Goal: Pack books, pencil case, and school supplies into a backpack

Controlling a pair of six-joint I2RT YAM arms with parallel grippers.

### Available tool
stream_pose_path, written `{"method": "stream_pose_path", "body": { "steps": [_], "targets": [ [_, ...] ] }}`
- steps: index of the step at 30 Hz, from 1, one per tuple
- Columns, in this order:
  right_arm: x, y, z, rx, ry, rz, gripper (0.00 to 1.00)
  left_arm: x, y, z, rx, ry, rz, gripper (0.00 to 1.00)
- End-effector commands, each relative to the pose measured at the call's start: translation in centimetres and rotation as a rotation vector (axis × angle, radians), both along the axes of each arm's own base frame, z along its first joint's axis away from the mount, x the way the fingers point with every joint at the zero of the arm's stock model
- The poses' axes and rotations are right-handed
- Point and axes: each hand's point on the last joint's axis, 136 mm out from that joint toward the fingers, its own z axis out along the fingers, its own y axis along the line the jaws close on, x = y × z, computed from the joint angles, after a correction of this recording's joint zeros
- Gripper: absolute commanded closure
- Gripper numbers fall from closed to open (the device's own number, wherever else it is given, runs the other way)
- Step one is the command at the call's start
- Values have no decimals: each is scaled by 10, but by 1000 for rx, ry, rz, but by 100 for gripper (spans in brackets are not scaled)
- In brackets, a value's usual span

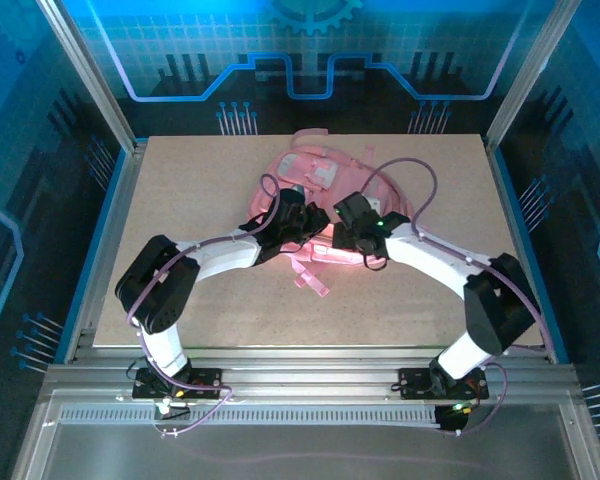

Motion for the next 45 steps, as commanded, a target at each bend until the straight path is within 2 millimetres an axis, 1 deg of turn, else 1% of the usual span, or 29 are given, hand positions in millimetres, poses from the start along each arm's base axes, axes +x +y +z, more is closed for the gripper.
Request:
{"method": "stream_pose_path", "body": {
  "steps": [1, 2, 4, 8, 10, 13, 15, 18, 20, 24, 25, 28, 29, 32, 36, 38, 39, 45],
  "targets": [
    [0, -34, 17, 2, -46, -33, 13, -4, -5, 41, -57, -96, -42, 100],
    [-2, -34, 20, 19, -49, -15, 13, -3, -4, 42, -55, -98, -41, 100],
    [-5, -27, 27, 65, -60, 35, 13, -4, -4, 41, -54, -94, -41, 100],
    [-6, 3, 43, 205, -91, 143, 14, -4, -5, 40, -55, -87, -43, 100],
    [-3, 12, 46, 226, -103, 182, 14, -4, -6, 41, -55, -88, -43, 100],
    [2, 18, 39, 214, -85, 214, 15, -4, -4, 41, -50, -84, -42, 100],
    [3, 21, 31, 209, -61, 227, 16, -5, -4, 41, -44, -84, -42, 100],
    [4, 22, 19, 208, -25, 201, 16, -6, -2, 41, -42, -84, -38, 100],
    [5, 15, 9, 177, 4, 146, 17, -6, -2, 40, -41, -82, -37, 100],
    [10, -5, -11, 102, 25, 10, 24, -5, -3, 40, -45, -80, -35, 100],
    [11, -9, -13, 86, 24, -12, 26, -5, -3, 41, -46, -82, -35, 100],
    [13, -13, -12, 79, 9, -29, 45, -5, -1, 44, -35, -90, -33, 100],
    [14, -14, -10, 81, 2, -27, 51, -4, 0, 44, -30, -91, -31, 100],
    [14, -17, -1, 89, -12, -3, 66, -2, 4, 42, -27, -89, -21, 100],
    [14, -19, 6, 161, -31, 77, 88, 1, 9, 40, -26, -86, -12, 100],
    [13, -23, 7, 186, -23, 125, 97, 1, 14, 38, -21, -82, -5, 100],
    [12, -28, 7, 184, -17, 144, 100, 1, 17, 37, -18, -79, -1, 100],
    [4, -59, 6, 139, 50, 246, 100, 1, 33, 31, 12, -68, 19, 100]
  ]
}}
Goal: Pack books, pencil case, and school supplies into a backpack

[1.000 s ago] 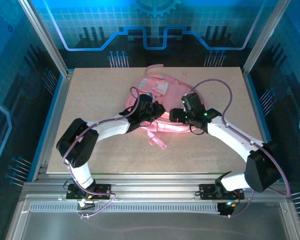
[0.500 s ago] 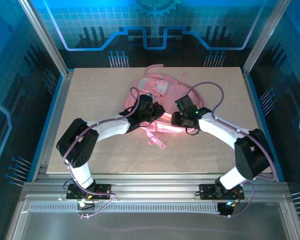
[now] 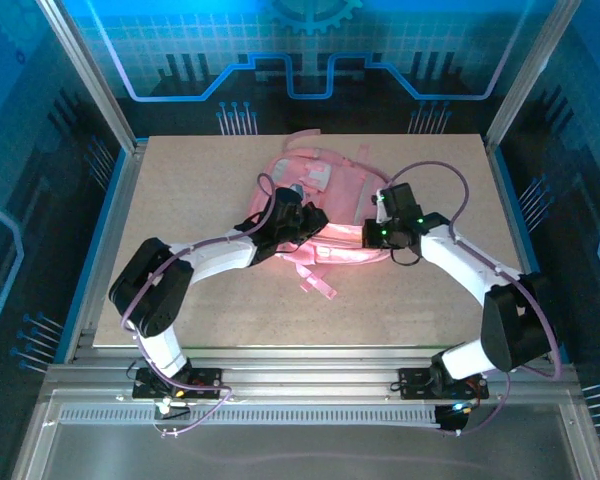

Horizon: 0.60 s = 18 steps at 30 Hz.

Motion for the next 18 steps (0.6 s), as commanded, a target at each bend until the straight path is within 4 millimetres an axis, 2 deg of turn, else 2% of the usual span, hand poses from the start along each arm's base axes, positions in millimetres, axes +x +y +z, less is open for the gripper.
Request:
{"method": "stream_pose_path", "body": {
  "steps": [1, 3, 6, 12, 15, 18],
  "targets": [
    [0, -45, -1, -110, 11, 6, 100, 6, 28, 23, 23, -68, 39, 100],
    [2, -52, -3, -90, 35, -10, 100, 7, 34, 21, 34, -63, 44, 100],
    [2, -41, -5, -9, 67, 20, 100, 8, 41, 20, 42, -58, 55, 100],
    [-13, -7, -4, 104, 122, 133, 100, 23, 63, 18, 81, -72, 90, 100],
    [-25, 17, -2, 184, 149, 202, 100, 39, 81, 17, 109, -84, 122, 100],
    [-34, 46, -3, 253, 172, 293, 100, 59, 86, 28, 126, -122, 117, 100]
  ]
}}
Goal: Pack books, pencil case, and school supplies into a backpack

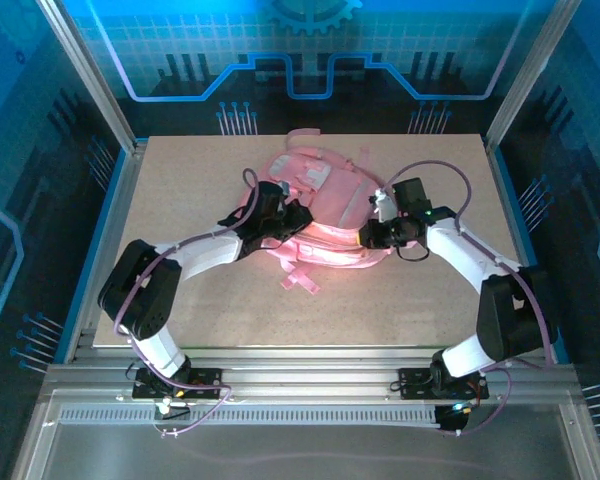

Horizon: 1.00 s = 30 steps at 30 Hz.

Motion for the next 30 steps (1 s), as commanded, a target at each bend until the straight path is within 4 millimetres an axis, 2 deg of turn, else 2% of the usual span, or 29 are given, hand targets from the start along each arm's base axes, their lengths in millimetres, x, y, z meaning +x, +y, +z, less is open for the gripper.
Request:
{"method": "stream_pose_path", "body": {
  "steps": [1, 4, 5, 6, 9, 10, 11, 14, 18, 21, 24, 25, 27, 29, 30],
  "targets": [
    [-21, 29, -6, 61, 94, 105, 100, 55, 44, 34, 84, -141, 128, 100],
    [-24, 62, -4, 97, 99, 185, 100, 62, 46, 47, 101, -170, 127, 100],
    [-25, 75, -3, 111, 98, 209, 100, 61, 48, 50, 102, -176, 134, 97],
    [-24, 84, -2, 124, 97, 225, 100, 58, 49, 52, 105, -175, 140, 88],
    [-22, 116, 5, 196, 107, 257, 100, 43, 59, 49, 114, -144, 162, 45],
    [-20, 127, 7, 220, 115, 265, 100, 36, 63, 47, 109, -126, 170, 36],
    [-20, 135, 8, 235, 120, 275, 100, 28, 65, 45, 97, -107, 174, 32],
    [-15, 152, 10, 226, 117, 288, 100, 5, 66, 39, 13, -59, 187, 29],
    [-13, 162, 11, 228, 118, 297, 100, -18, 61, 26, -57, -6, 208, 28],
    [-16, 166, 14, 241, 118, 300, 100, -23, 49, 11, -70, 32, 192, 30],
    [-24, 167, 16, 242, 115, 308, 100, -20, 37, -4, -92, 64, 175, 38],
    [-28, 166, 16, 238, 116, 310, 100, -18, 33, -9, -98, 68, 166, 46],
    [-33, 164, 16, 228, 116, 310, 100, -15, 28, -17, -97, 79, 156, 70],
    [-39, 156, 10, 186, 122, 305, 100, -14, 26, -21, -95, 78, 146, 100],
    [-41, 148, 4, 143, 130, 294, 100, -14, 28, -20, -90, 73, 151, 100]
  ]
}}
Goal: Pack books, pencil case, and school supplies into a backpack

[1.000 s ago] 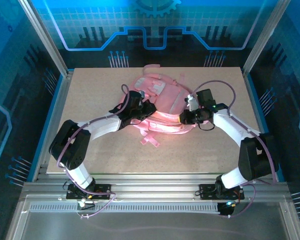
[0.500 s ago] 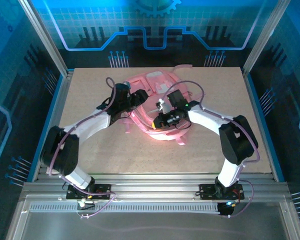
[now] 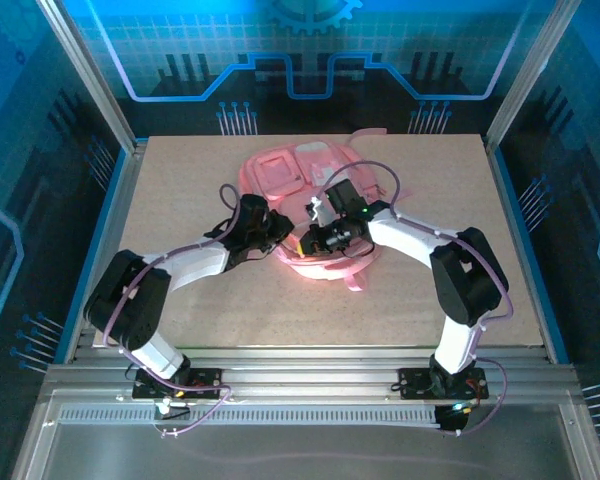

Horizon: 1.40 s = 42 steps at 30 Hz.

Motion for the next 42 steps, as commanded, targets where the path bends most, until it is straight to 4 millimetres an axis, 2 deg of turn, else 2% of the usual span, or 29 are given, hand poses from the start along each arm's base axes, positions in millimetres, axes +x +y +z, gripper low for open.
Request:
{"method": "stream_pose_path", "body": {
  "steps": [1, 5, 10, 17, 19, 20, 22, 24, 27, 29, 30, 31, 33, 34, 37, 40, 42],
  "targets": [
    [-26, -4, 13, -41, -26, 67, 100, 5, -11, 14, -46, -69, -29, 100],
    [-22, -60, -13, -264, -37, 14, 100, 0, 7, 26, 31, -103, -26, 100],
    [-3, -121, -24, -409, -47, -72, 100, -6, 27, 35, 116, -118, -33, 100],
    [47, -203, -15, -597, -102, -294, 100, -14, 53, 40, 174, -102, -55, 100],
    [55, -217, -11, -618, -105, -339, 100, -13, 63, 40, 186, -99, -41, 100],
    [58, -217, -9, -614, -112, -341, 100, -12, 68, 39, 189, -97, -31, 100],
    [58, -207, -4, -573, -128, -312, 100, -7, 76, 39, 198, -101, -14, 100],
    [53, -189, -3, -501, -134, -254, 100, -1, 85, 37, 222, -104, 1, 100],
    [36, -152, -3, -369, -123, -151, 100, 15, 100, 36, 235, -107, 41, 100],
    [22, -122, 0, -237, -95, -88, 100, 26, 106, 38, 230, -103, 59, 100],
    [14, -106, 3, -164, -81, -56, 100, 29, 107, 39, 225, -95, 61, 97],
    [7, -88, 7, -95, -71, -22, 100, 32, 109, 43, 224, -84, 66, 82],
    [-2, -59, 14, -21, -77, 30, 100, 32, 111, 50, 239, -63, 74, 42],
    [-5, -45, 17, -3, -90, 58, 100, 29, 114, 55, 243, -49, 84, 29],
    [-7, -8, 28, 39, -132, 125, 100, 13, 117, 67, 225, -36, 101, 15],
    [-6, 19, 33, 62, -151, 171, 100, -8, 115, 71, 168, -21, 117, 14],
    [-6, 32, 37, 80, -153, 195, 100, -19, 109, 66, 111, -5, 130, 14]
  ]
}}
